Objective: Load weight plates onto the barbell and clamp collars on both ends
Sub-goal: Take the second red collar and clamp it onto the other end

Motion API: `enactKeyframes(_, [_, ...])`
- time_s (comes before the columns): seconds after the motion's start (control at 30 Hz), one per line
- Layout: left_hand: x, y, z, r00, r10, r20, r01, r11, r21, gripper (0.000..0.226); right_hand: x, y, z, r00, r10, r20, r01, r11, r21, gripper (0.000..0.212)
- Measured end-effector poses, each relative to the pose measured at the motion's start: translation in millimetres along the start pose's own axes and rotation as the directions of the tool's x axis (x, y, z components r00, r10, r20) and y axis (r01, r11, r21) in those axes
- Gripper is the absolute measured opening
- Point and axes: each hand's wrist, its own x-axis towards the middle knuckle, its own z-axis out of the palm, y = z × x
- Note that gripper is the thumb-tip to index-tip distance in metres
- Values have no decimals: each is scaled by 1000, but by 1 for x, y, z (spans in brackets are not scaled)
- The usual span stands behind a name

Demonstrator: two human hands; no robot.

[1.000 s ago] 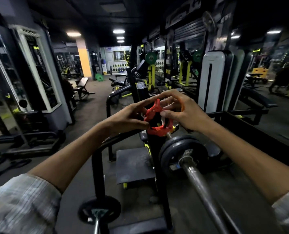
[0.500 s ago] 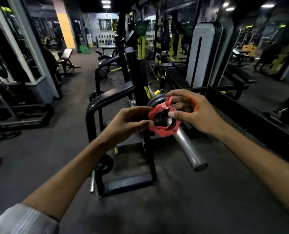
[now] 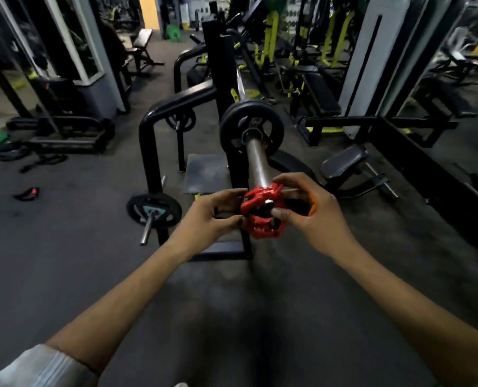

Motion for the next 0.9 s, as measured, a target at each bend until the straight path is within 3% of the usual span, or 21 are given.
enactKeyframes(0.17, [-3, -6, 32, 994, -36, -101, 42, 998, 55, 61, -11, 30, -3, 999, -34, -34, 34, 999, -20, 53])
enactKeyframes(0.4, [17, -18, 38, 984, -69, -166, 69, 998, -1, 64, 7, 54, -1, 995, -48, -91, 44, 998, -36, 49])
enactKeyframes(0.6, [66, -43, 21, 965, -88, -247, 94, 995, 14, 46, 53, 71, 9, 983, -9, -184, -9, 996, -94, 58])
enactKeyframes(0.77, [120, -58, 9, 945, -245, -214, 210, 962, -174, 29, 104, 90, 19, 955, 38, -296, -87, 984, -153, 36])
enactKeyframes(0.9, [162, -67, -2, 928, -294, -228, 247, 945, -213, 28, 142, 101, 25, 942, 91, -323, -147, 977, -152, 28])
